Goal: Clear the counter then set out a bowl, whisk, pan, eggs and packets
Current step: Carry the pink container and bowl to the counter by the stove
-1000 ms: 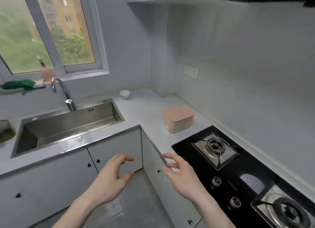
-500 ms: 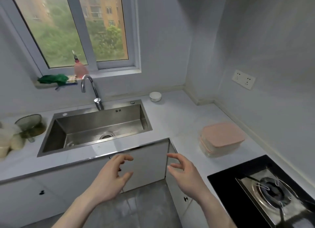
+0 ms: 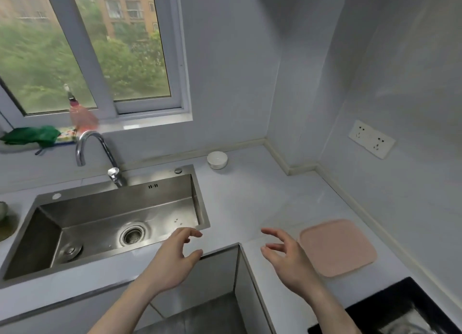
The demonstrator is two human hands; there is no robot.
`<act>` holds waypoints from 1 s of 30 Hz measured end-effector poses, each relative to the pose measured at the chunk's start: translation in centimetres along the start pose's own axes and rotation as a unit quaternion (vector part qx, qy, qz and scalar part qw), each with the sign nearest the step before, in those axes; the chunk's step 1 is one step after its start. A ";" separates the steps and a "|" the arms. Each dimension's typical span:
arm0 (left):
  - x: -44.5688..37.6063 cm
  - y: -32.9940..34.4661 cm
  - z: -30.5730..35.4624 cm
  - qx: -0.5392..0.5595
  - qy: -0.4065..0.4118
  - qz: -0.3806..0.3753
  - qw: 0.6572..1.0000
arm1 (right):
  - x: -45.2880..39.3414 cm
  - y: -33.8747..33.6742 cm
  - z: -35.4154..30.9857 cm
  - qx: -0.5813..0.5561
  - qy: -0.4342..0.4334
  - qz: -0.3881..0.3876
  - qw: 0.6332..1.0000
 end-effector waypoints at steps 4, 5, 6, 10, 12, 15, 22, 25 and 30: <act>-7.3 0.9 -2.1 -0.012 0.013 -0.043 0.999 | -3.4 -2.5 1.8 -0.013 0.028 0.062 0.998; -8.9 0.9 -2.4 -0.016 0.011 -0.052 0.998 | -4.1 -3.1 2.3 -0.016 0.038 0.084 0.996; -11.6 1.6 -2.9 -0.018 0.021 -0.073 0.997 | -5.3 -4.0 3.2 -0.024 0.055 0.124 0.990; -20.3 4.0 -3.4 -0.021 0.054 -0.155 0.986 | -7.7 -7.0 6.6 -0.043 0.119 0.319 0.939; -22.6 5.6 -2.9 -0.022 0.070 -0.190 0.979 | -7.0 -7.6 7.5 -0.044 0.155 0.382 0.910; -25.9 9.8 -1.3 -0.035 0.115 -0.292 0.949 | -7.0 -8.2 9.7 -0.057 0.257 0.440 0.858; -26.9 20.9 5.3 0.021 0.100 -0.480 0.871 | -6.5 -9.1 13.4 -0.172 0.342 0.472 0.794; -26.0 24.9 7.9 0.072 0.037 -0.519 0.851 | -6.1 -9.0 14.7 -0.254 0.358 0.464 0.770; -24.7 29.4 8.5 0.097 -0.054 -0.526 0.843 | -6.0 -5.7 16.8 -0.457 0.368 0.377 0.717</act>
Point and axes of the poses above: each hand's wrist, its own x-axis away from the middle knuckle, its own y-axis out of the palm, z = x × y, the point moved 5 cm from there along -x, towards the middle knuckle, and after that the axes turned 9 degrees about y, right-handed, at the moved point
